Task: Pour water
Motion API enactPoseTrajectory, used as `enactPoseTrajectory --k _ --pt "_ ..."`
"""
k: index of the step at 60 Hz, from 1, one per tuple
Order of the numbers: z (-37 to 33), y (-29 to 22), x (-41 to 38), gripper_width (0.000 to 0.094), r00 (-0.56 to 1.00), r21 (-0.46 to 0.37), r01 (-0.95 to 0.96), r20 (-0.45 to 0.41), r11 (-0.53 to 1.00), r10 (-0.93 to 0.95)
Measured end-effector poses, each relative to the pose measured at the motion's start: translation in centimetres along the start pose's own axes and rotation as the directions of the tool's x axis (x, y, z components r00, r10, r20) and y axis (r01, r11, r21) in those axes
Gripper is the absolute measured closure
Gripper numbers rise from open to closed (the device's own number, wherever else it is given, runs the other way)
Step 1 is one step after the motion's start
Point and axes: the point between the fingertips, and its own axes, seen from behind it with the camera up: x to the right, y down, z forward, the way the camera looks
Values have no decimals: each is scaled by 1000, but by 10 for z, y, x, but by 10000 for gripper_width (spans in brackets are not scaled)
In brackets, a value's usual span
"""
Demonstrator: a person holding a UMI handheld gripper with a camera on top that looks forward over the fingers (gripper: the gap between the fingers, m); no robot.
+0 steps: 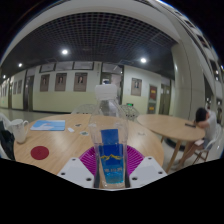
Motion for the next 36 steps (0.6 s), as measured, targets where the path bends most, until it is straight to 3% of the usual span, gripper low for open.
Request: enactPoseTrajectory --k 7,13,20,24,31,36 --pt "4 -53 -43 601 969 48 248 -29 968 -247" --pt "17 -101 -108 600 838 95 544 -99 834 -536" --pt "1 -156 -184 601 498 122 867 -203 483 -843" --pt "5 -177 -219 599 278 135 958 -203 254 -939" --pt "-4 -180 -290 601 -35 110 992 -235 -63 -971" --pt "-4 -189 -312 600 -281 38 951 -308 -306 -909"
